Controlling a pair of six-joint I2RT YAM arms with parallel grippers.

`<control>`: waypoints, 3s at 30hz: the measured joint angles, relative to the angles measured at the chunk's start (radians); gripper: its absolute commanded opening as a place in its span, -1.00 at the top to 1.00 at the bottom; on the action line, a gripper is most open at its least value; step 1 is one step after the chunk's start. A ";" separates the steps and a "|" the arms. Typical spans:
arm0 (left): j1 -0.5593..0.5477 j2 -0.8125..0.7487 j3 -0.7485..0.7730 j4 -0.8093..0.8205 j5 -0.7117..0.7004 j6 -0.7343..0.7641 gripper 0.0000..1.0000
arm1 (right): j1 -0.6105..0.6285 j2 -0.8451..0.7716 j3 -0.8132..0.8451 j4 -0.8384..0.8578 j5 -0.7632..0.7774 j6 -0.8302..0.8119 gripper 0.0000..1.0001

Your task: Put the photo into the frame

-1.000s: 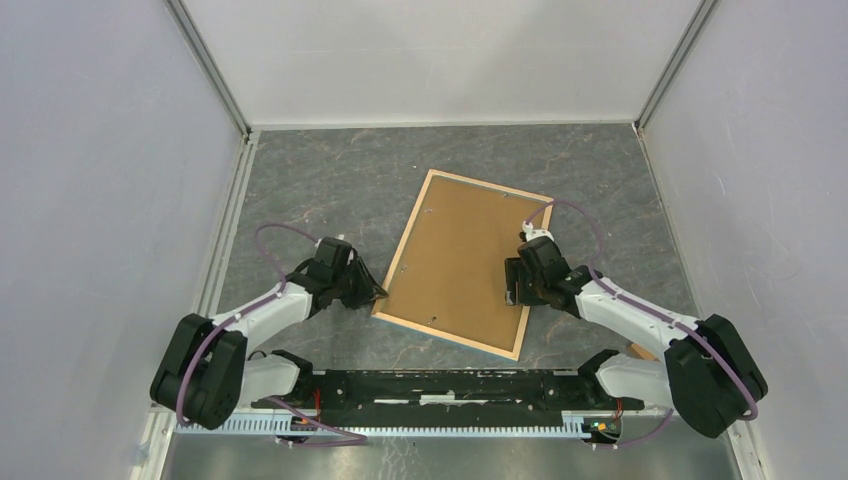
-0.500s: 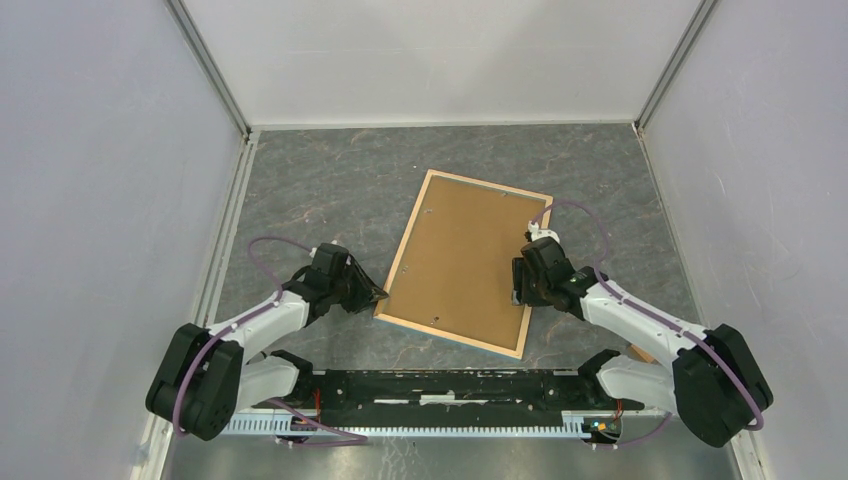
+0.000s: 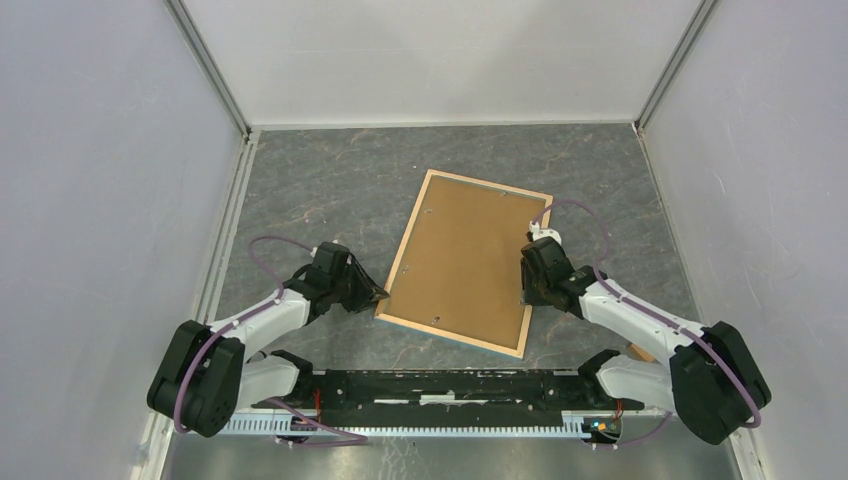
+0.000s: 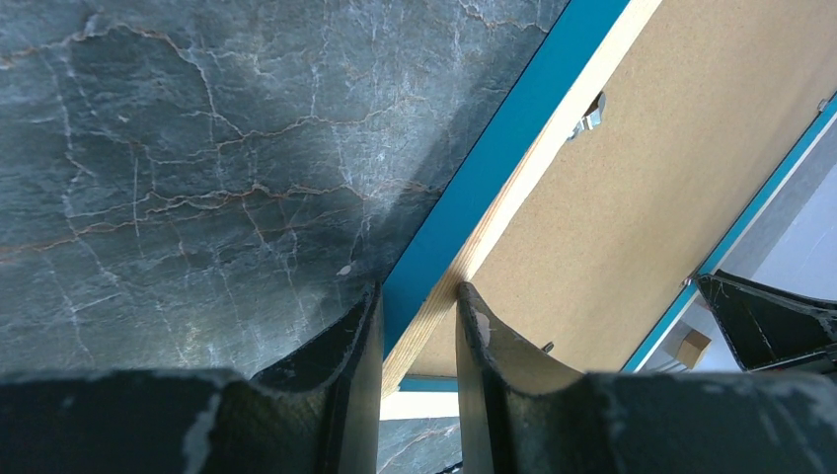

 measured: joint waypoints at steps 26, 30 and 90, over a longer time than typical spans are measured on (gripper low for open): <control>0.000 -0.024 -0.006 -0.011 -0.024 -0.006 0.95 | 0.000 0.090 -0.017 0.138 0.063 0.027 0.70; 0.000 -0.039 -0.023 0.001 -0.021 -0.018 0.96 | 0.008 0.138 0.035 0.117 0.070 -0.026 0.58; 0.000 -0.159 -0.112 -0.007 0.084 -0.094 0.96 | -0.022 0.139 0.070 -0.052 0.110 0.503 0.42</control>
